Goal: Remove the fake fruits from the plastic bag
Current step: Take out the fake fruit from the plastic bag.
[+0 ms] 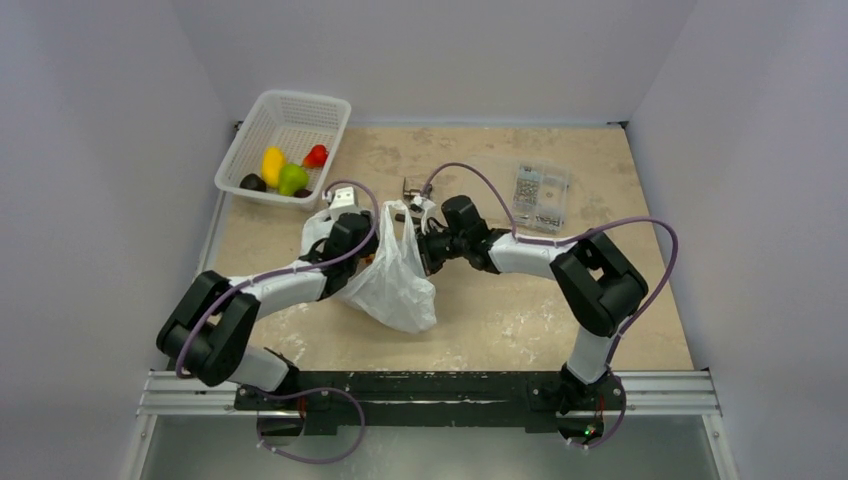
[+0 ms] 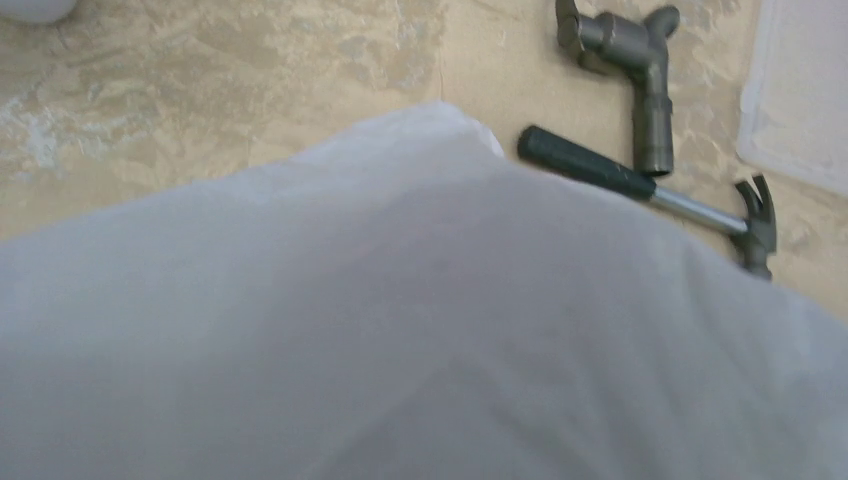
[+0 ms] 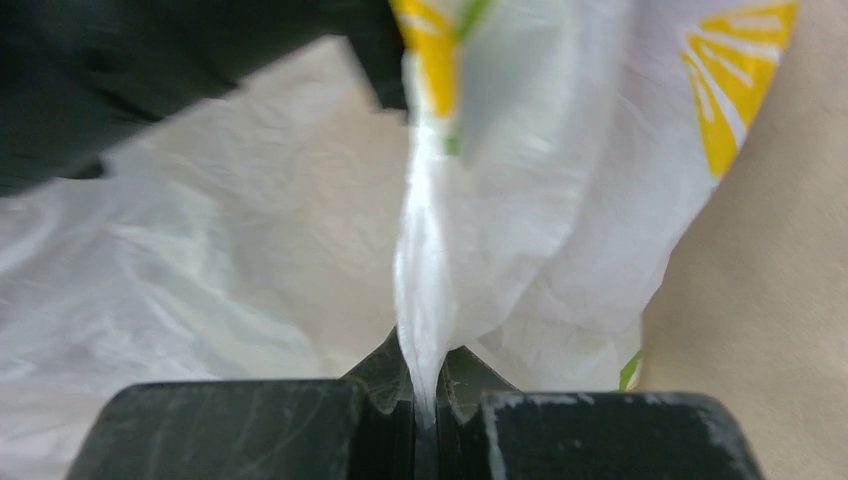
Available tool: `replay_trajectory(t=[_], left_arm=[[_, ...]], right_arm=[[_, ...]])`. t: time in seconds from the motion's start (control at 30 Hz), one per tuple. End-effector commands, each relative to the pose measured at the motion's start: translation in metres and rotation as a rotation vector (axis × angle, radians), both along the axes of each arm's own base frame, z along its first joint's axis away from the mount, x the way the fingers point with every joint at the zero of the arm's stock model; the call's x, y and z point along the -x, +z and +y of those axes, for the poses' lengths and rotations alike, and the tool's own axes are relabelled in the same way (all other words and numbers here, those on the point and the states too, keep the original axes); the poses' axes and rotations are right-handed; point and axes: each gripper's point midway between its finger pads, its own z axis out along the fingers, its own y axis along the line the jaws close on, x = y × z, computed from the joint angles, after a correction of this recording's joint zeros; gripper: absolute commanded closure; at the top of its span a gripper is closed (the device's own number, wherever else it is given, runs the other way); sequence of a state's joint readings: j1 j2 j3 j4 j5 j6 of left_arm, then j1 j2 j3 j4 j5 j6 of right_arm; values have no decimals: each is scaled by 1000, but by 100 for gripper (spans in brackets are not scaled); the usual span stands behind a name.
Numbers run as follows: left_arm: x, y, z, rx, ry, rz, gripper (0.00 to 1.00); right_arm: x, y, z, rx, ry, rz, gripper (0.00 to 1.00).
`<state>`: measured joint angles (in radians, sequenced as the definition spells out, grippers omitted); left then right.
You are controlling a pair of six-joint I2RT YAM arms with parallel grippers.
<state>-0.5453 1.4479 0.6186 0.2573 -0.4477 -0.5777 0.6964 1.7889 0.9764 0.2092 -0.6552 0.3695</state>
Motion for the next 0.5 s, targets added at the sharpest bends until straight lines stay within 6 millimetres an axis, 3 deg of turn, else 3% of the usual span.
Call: replay_trajectory(t=[0.0,0.27,0.47], left_arm=[[31,16,-18,105,-164,7,96],[94,56,-44,330,-392,18,100],[122,67,-36,342,-427,49,100]], right_arm=[[-30,19,-4,-33,-117,-214,100],[-32,26,-5,-62,-192,-353,100],[-32,38,-18,-119,-257,-440,100]])
